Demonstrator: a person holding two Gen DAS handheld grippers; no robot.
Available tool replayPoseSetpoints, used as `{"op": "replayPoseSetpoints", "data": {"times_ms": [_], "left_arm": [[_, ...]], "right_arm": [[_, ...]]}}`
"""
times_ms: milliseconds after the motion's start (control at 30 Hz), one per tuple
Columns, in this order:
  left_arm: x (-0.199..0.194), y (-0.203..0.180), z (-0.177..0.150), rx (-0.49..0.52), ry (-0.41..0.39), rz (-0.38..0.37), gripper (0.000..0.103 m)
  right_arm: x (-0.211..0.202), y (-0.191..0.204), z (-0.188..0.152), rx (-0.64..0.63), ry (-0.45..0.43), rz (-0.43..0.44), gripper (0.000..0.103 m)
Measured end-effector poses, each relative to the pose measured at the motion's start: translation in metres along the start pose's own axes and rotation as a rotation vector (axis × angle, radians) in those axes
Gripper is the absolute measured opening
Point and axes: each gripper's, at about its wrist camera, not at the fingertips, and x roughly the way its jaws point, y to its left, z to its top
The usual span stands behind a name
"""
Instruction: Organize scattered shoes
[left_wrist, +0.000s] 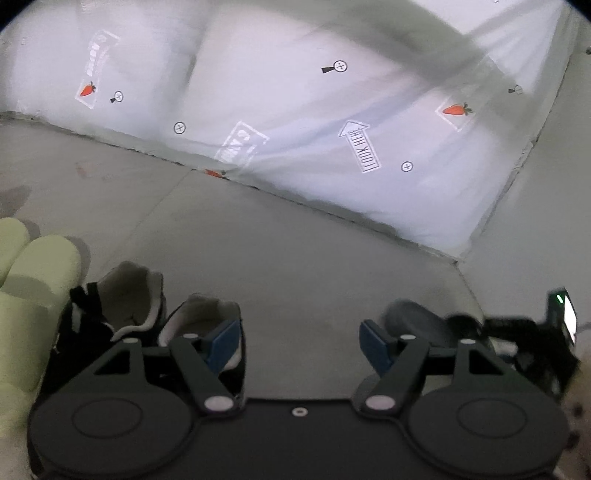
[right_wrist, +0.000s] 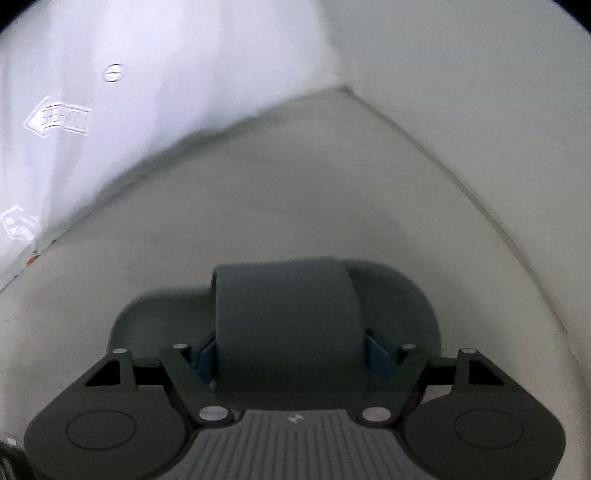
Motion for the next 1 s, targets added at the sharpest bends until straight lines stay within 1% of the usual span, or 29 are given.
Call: {"op": "replayPoseSetpoints", "data": {"times_ms": [100, 233, 267, 333, 367, 433, 567, 600, 667, 733, 800, 833, 867, 900, 933, 1000], "left_arm": [[0.003, -0.004, 0.001, -0.001, 0.002, -0.019, 0.073], [0.006, -0.013, 0.002, 0.018, 0.002, -0.049, 0.073], [0.006, -0.014, 0.002, 0.022, 0.005, -0.057, 0.073], [0.007, -0.017, 0.002, 0.029, 0.012, -0.069, 0.073], [0.007, -0.019, 0.001, 0.034, 0.017, -0.074, 0.073], [0.007, -0.022, 0.0, 0.046, 0.021, -0.08, 0.073], [-0.001, -0.022, -0.002, 0.065, 0.008, -0.067, 0.073], [-0.004, -0.019, -0.001, 0.057, 0.002, -0.06, 0.073], [-0.008, -0.013, 0.0, 0.04, -0.01, -0.046, 0.073], [-0.011, -0.008, 0.001, 0.023, -0.015, -0.04, 0.073], [-0.016, -0.001, 0.001, -0.004, -0.023, -0.029, 0.073], [-0.02, 0.002, 0.001, -0.008, -0.027, -0.024, 0.073], [-0.025, 0.003, 0.001, -0.004, -0.035, -0.021, 0.073], [-0.029, 0.005, 0.001, 0.001, -0.043, -0.018, 0.073], [-0.034, 0.007, 0.001, 0.005, -0.05, -0.012, 0.073], [-0.039, 0.012, -0.001, 0.001, -0.055, 0.003, 0.073]], "right_arm": [[-0.021, -0.013, -0.03, 0.009, 0.055, 0.008, 0.078], [-0.04, -0.021, -0.058, 0.014, 0.105, 0.031, 0.08], [-0.047, -0.028, -0.067, 0.056, 0.128, 0.069, 0.081], [-0.051, -0.034, -0.071, 0.124, 0.147, 0.102, 0.082], [-0.056, -0.042, -0.076, 0.195, 0.176, 0.13, 0.084], [-0.064, -0.045, -0.082, 0.198, 0.202, 0.133, 0.084], [-0.087, -0.037, -0.091, 0.109, 0.205, 0.126, 0.085], [-0.097, -0.027, -0.097, 0.045, 0.211, 0.174, 0.085], [-0.105, 0.002, -0.111, -0.09, 0.265, 0.343, 0.085], [-0.093, 0.026, -0.126, -0.208, 0.317, 0.457, 0.085], [-0.076, 0.043, -0.137, -0.289, 0.382, 0.444, 0.083], [-0.07, 0.046, -0.14, -0.309, 0.411, 0.432, 0.079], [-0.063, 0.053, -0.143, -0.327, 0.438, 0.432, 0.079], [-0.059, 0.056, -0.143, -0.334, 0.444, 0.453, 0.079], [-0.059, 0.056, -0.142, -0.341, 0.442, 0.456, 0.078], [-0.058, 0.062, -0.139, -0.396, 0.435, 0.473, 0.078]]}}
